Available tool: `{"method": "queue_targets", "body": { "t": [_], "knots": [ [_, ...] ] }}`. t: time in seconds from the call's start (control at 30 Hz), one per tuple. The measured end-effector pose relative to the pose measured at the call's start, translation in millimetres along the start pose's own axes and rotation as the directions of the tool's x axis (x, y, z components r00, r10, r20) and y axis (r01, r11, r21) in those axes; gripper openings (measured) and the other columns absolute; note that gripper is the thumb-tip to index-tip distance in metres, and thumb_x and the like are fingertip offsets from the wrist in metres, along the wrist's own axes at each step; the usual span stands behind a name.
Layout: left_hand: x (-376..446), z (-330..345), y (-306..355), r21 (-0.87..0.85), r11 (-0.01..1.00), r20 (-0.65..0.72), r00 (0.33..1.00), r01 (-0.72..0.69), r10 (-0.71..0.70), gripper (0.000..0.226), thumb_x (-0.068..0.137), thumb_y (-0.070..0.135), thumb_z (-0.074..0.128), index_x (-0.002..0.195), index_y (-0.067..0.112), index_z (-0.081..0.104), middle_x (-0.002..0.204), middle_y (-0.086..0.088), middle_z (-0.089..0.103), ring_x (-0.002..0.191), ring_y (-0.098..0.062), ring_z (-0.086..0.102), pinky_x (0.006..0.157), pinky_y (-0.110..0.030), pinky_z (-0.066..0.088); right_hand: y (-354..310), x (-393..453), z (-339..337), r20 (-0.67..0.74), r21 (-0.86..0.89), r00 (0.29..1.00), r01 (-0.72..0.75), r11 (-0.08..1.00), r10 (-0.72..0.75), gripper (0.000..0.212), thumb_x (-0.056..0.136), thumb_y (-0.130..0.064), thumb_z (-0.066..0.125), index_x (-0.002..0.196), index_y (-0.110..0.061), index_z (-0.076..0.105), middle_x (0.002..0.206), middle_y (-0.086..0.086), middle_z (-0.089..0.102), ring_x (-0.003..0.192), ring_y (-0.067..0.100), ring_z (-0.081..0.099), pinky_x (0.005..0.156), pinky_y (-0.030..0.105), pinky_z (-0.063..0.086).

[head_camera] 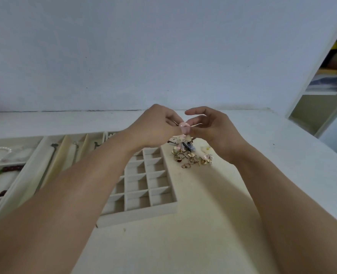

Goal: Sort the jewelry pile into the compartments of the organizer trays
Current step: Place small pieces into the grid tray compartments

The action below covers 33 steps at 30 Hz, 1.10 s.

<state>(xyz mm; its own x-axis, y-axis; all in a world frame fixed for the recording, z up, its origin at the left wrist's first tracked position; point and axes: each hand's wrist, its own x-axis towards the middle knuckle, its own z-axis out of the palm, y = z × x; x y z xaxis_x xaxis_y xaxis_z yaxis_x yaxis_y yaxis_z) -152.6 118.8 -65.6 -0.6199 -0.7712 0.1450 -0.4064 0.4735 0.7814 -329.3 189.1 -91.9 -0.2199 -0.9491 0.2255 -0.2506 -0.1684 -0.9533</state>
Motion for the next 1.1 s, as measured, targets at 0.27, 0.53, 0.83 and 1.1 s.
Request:
{"method": "queue_targets", "body": {
  "t": [0.27,0.53,0.83,1.1],
  "knots": [
    [2,-7,-4,-0.03,0.999,-0.108,0.993,0.042,-0.045,0.009,0.09,0.011,0.069,0.087,0.017,0.075,0.074,0.005,0.074,0.068,-0.005,0.067,0.065,-0.022,0.05,5,2,11,-0.063,-0.067,0.997,0.043,0.997,-0.047,0.027,0.08,-0.012,0.084,0.103,-0.018,0.072,0.101,-0.001,0.075,0.092,0.019,0.074,0.086,0.034,0.057],
    [2,-12,-9,-0.244,0.962,-0.098,0.984,0.12,-0.147,0.015,0.09,-0.008,0.06,0.091,0.001,0.072,0.08,-0.013,0.072,0.072,-0.027,0.074,0.077,-0.035,0.063,44,20,-11,0.022,-0.797,1.0,0.017,0.604,0.0,0.03,0.105,-0.025,0.047,0.126,-0.033,0.067,0.132,-0.012,0.064,0.126,0.017,0.051,0.11,0.04,0.036],
    [3,-13,-10,-0.251,0.958,-0.077,0.984,0.139,-0.162,0.016,0.09,-0.009,0.06,0.091,0.0,0.072,0.082,-0.016,0.072,0.068,-0.024,0.069,0.081,-0.04,0.062,45,24,-4,0.045,-0.884,0.998,0.019,0.466,0.045,0.023,0.102,-0.029,0.045,0.107,-0.032,0.068,0.102,-0.01,0.069,0.111,0.018,0.053,0.092,0.032,0.031],
    [2,-15,-12,-0.153,0.977,-0.047,0.986,0.152,-0.16,0.014,0.093,-0.004,0.063,0.095,0.006,0.072,0.091,-0.012,0.072,0.072,-0.024,0.073,0.081,-0.032,0.062,47,30,3,0.024,-0.923,0.995,-0.015,0.385,0.095,0.033,0.105,-0.035,0.042,0.129,-0.034,0.064,0.138,-0.003,0.055,0.132,0.025,0.035,0.106,0.04,0.027]
  ]
}}
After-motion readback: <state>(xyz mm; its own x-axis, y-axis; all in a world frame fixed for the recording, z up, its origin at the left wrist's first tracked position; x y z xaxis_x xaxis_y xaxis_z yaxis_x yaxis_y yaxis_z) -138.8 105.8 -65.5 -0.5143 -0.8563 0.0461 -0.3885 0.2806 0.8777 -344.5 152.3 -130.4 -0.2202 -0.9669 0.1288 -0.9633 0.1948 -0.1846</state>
